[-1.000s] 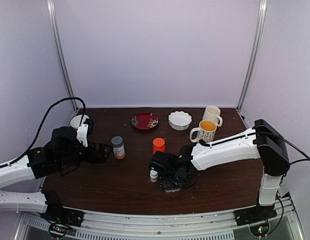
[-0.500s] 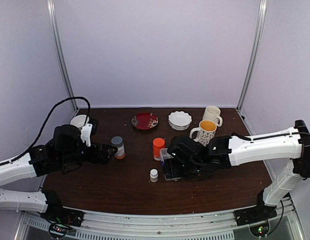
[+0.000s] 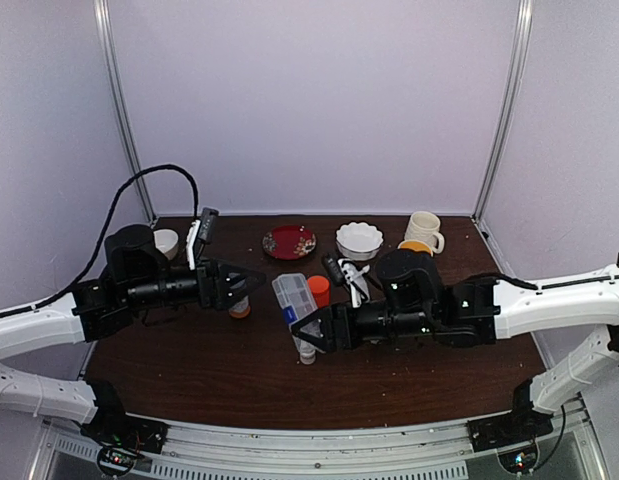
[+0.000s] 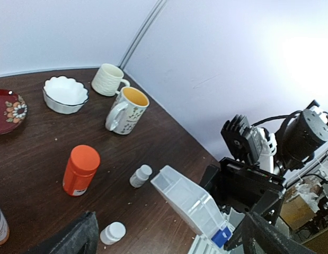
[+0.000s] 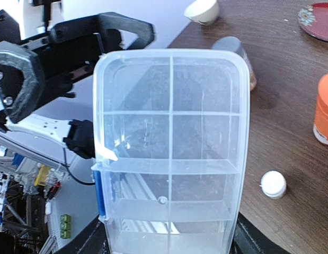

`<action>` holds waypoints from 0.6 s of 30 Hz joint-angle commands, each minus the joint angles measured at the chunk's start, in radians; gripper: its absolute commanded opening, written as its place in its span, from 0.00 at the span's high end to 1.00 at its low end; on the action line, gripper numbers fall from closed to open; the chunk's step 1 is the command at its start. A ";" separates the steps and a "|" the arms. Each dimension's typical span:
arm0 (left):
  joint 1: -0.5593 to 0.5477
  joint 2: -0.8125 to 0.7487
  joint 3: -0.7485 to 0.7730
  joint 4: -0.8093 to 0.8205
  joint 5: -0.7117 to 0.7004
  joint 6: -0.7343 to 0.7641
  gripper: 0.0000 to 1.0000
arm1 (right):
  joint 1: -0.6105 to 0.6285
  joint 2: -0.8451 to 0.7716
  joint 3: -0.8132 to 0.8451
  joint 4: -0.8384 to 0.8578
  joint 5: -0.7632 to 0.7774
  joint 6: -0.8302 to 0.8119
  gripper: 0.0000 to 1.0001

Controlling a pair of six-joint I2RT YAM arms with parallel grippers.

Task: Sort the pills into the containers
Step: Pick up the pill container from the center of the board, then pass from the right arm to the left

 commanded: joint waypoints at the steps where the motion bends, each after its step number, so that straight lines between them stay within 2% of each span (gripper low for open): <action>1: -0.004 0.029 0.037 0.181 0.127 -0.066 0.03 | 0.006 -0.028 -0.015 0.201 -0.141 -0.025 0.37; 7: -0.006 0.058 0.040 0.275 0.208 -0.112 0.02 | 0.005 -0.013 0.010 0.273 -0.220 -0.014 0.37; 18: -0.005 0.056 0.029 0.337 0.288 -0.169 0.04 | 0.006 0.018 0.022 0.422 -0.287 0.020 0.36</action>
